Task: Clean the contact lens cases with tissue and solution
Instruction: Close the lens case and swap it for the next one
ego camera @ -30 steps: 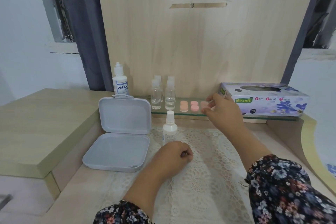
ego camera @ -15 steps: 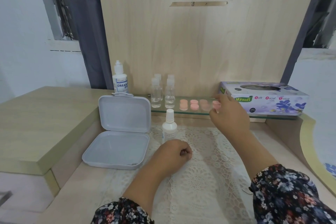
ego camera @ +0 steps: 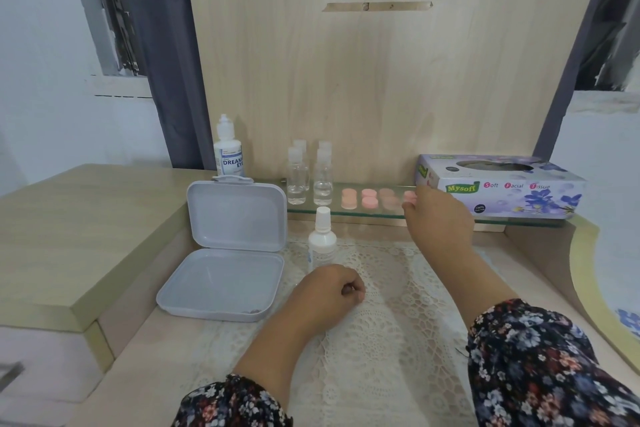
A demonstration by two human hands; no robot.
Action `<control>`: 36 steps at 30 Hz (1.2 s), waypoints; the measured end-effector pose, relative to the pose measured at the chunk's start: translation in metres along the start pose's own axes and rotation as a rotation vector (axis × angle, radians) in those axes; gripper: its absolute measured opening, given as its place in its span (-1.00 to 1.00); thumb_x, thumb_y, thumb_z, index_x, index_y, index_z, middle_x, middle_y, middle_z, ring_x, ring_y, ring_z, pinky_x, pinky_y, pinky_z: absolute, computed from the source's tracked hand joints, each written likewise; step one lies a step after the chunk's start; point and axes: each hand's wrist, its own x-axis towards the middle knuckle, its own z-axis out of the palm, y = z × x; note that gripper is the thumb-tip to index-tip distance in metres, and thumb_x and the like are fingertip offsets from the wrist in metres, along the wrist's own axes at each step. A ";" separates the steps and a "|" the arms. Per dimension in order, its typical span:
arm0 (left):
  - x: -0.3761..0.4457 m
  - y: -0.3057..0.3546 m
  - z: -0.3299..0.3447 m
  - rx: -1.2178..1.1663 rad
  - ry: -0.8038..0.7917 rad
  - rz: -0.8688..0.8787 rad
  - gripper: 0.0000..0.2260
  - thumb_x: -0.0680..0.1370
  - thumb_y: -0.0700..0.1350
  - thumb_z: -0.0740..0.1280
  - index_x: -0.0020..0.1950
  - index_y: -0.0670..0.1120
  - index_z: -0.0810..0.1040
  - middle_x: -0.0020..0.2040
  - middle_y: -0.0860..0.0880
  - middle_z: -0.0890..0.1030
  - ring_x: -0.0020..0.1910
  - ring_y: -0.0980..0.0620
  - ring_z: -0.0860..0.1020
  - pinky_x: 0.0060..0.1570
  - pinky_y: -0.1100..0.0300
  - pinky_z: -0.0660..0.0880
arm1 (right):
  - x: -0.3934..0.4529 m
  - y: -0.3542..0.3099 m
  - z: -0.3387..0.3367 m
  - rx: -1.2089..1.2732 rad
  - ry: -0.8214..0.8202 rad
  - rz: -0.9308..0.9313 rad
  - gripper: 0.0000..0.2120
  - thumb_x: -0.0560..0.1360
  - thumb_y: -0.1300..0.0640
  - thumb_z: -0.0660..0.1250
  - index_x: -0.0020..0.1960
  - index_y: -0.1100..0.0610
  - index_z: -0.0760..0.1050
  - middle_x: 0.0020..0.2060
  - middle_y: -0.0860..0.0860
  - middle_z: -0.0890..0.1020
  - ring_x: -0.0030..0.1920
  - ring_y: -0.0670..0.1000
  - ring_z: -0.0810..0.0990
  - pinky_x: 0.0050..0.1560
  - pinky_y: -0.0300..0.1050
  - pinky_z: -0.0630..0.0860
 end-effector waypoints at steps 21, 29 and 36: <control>0.000 0.001 -0.001 -0.002 0.003 -0.003 -0.92 0.53 -0.07 0.34 -0.09 0.08 0.62 -0.10 0.13 0.59 -0.08 0.15 0.55 0.08 0.10 0.53 | -0.011 0.019 -0.009 0.383 -0.030 -0.007 -0.64 0.51 0.14 0.28 0.29 0.14 0.51 0.09 0.08 0.64 0.07 0.09 0.57 -0.04 -0.08 0.45; -0.001 0.003 -0.002 0.006 0.004 0.005 -0.92 0.53 -0.09 0.33 -0.05 0.04 0.63 -0.09 0.13 0.58 -0.07 0.15 0.54 0.09 0.11 0.52 | -0.012 0.021 -0.014 0.481 -0.047 0.016 -0.67 0.48 0.13 0.32 0.25 0.09 0.54 0.01 0.01 0.64 -0.02 0.02 0.58 -0.12 -0.13 0.44; -0.001 0.003 -0.002 0.008 0.007 0.008 -0.91 0.54 -0.09 0.33 -0.04 0.02 0.63 -0.07 0.11 0.58 -0.06 0.14 0.54 0.09 0.12 0.52 | -0.037 0.026 -0.024 0.685 -0.054 0.021 -0.74 0.49 0.09 0.39 0.17 0.02 0.56 -0.19 -0.21 0.58 -0.18 -0.18 0.55 -0.14 -0.18 0.46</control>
